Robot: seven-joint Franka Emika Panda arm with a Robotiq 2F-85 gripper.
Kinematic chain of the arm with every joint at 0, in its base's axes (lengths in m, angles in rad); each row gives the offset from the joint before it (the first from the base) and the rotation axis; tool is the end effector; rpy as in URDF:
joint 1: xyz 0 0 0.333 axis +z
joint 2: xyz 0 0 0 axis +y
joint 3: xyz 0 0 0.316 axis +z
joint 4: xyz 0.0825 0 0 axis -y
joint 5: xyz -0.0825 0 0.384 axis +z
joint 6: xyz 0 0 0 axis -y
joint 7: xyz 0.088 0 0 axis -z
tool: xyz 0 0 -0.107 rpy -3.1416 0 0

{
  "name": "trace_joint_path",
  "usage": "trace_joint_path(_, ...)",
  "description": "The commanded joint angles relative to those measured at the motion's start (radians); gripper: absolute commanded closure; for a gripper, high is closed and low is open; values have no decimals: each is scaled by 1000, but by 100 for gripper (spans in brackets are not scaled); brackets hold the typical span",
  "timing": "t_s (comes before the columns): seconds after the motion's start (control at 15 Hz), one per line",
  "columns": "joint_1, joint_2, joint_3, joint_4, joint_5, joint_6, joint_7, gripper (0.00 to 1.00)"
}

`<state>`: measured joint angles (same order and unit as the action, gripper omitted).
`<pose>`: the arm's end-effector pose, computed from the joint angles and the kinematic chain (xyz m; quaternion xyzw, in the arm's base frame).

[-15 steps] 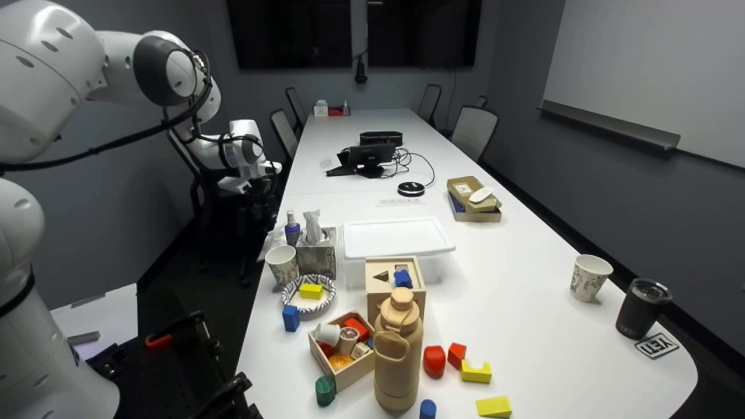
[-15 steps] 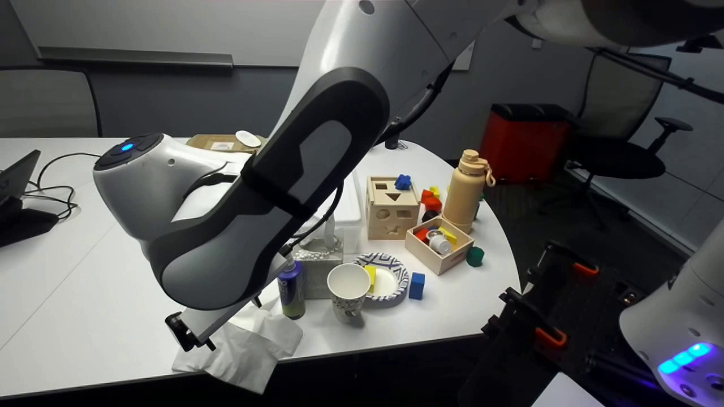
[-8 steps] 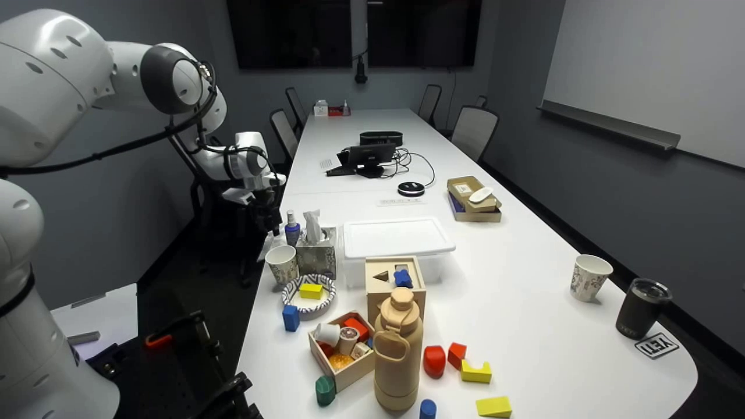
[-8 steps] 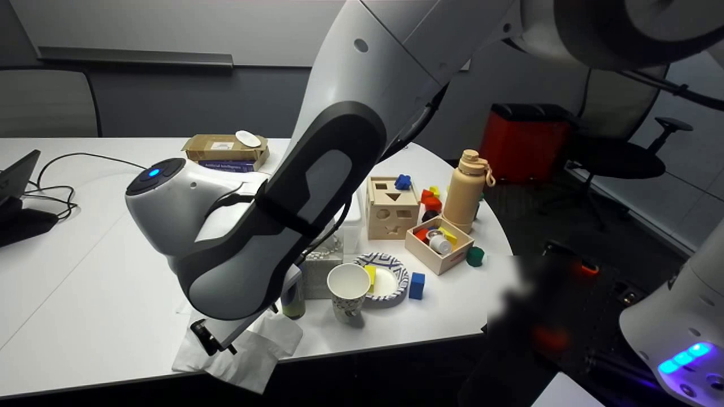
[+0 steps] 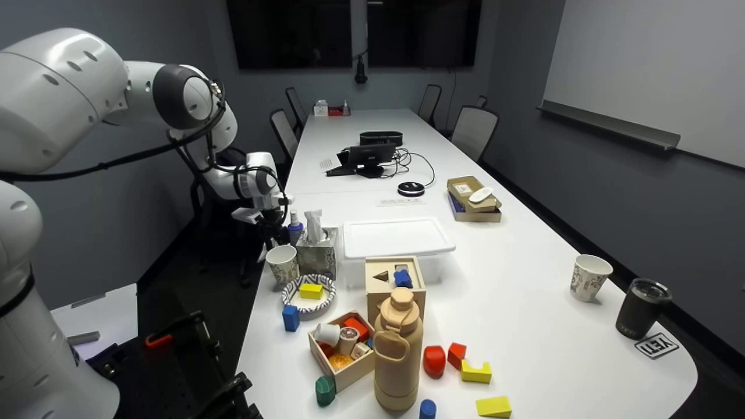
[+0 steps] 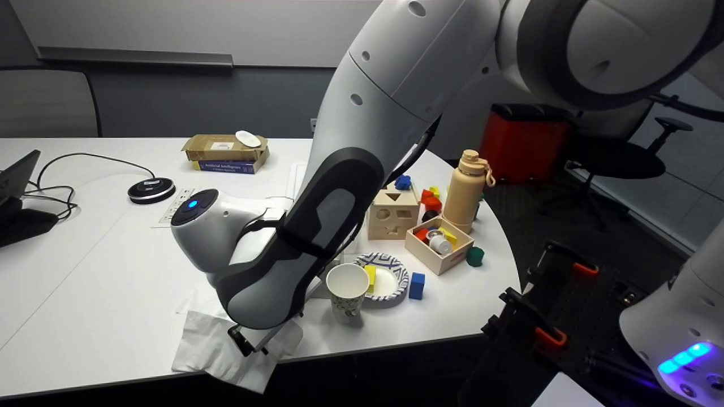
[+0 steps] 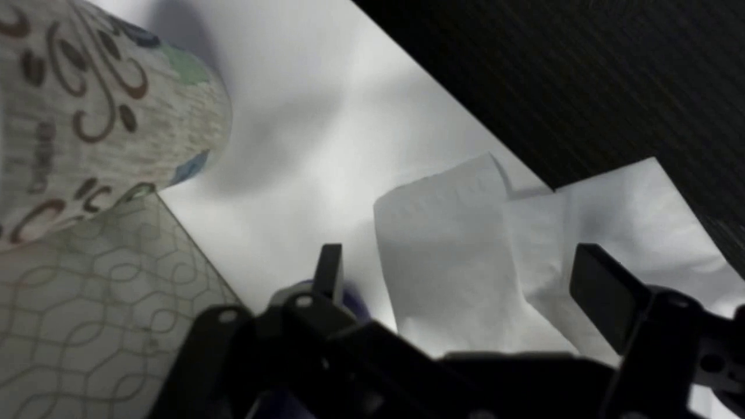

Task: Use the tissue to wipe the bowl

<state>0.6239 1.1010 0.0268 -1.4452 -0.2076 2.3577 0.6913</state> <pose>0.5356 0.4017 0.0095 0.9928 0.0536 -0.0396 0.0996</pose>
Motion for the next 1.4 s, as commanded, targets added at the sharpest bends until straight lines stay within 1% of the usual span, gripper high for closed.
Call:
trace_joint_path(0.0, 6, 13, -12, 27, 18, 10, -15, 0)
trace_joint_path(0.13, 11, 22, -13, 40, 18, 13, -9, 0)
trace_joint_path(0.2, 12, 26, -11, 47, 20, 6, -11, 25)
trace_joint_path(0.27, 16, 26, -12, 46, 20, 10, -6, 27)
trace_joint_path(0.33, 18, 25, -13, 43, 21, 16, -1, 34)
trace_joint_path(0.6, 26, 20, -15, 31, 23, 24, 10, 66)
trace_joint_path(0.73, 30, 16, -14, 27, 27, 31, 14, 80)
trace_joint_path(0.8, 32, 10, -14, 20, 29, 36, 18, 88)
trace_joint_path(0.87, 32, 5, -12, 16, 33, 41, 18, 95)
trace_joint_path(0.93, 32, -1, -12, 12, 36, 45, 19, 100)
trace_joint_path(1.2, 28, -39, -14, -20, 70, 59, 39, 100)
trace_joint_path(1.33, 29, -77, -19, -42, 86, 54, 70, 100)
